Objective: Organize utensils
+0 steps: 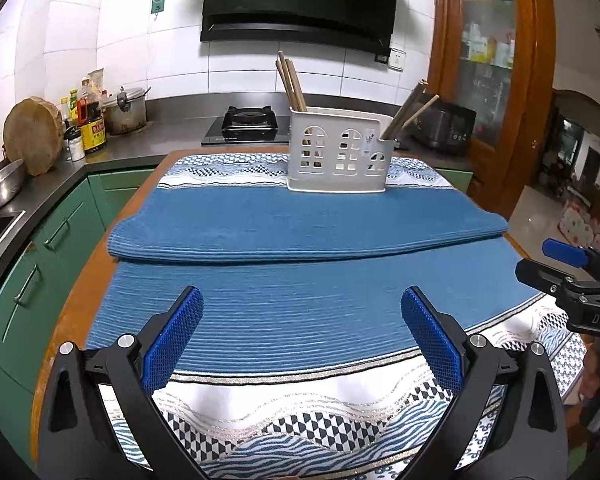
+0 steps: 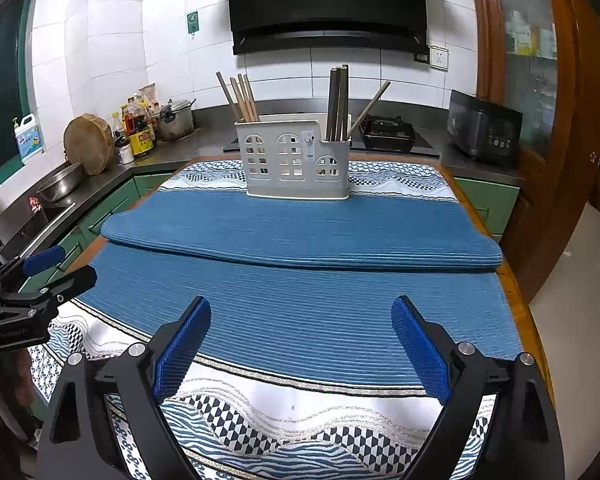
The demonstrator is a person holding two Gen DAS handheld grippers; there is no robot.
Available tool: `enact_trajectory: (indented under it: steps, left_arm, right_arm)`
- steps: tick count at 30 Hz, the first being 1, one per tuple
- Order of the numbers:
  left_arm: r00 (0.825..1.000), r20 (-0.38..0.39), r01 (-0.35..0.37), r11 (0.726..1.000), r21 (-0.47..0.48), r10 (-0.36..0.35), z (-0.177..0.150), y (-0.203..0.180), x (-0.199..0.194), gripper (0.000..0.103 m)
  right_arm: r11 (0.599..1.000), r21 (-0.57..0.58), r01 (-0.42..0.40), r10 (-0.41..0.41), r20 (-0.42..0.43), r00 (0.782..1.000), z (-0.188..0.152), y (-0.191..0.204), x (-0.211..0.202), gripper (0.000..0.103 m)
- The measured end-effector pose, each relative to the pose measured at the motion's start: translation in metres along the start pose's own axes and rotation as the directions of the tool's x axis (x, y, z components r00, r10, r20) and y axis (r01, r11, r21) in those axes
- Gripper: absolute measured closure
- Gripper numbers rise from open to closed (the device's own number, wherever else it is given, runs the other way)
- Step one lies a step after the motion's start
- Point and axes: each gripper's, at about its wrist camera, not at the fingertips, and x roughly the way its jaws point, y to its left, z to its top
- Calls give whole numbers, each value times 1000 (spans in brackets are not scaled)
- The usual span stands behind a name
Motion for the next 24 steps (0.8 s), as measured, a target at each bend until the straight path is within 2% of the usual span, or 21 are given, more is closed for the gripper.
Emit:
enact_trajectory:
  steps: [24]
  left_arm:
    - [999,-32,18,1000,1,-18,-10,-2,6,5]
  right_arm:
    - [1000,-11,3,-3,-11,1000,-4,7,3,14]
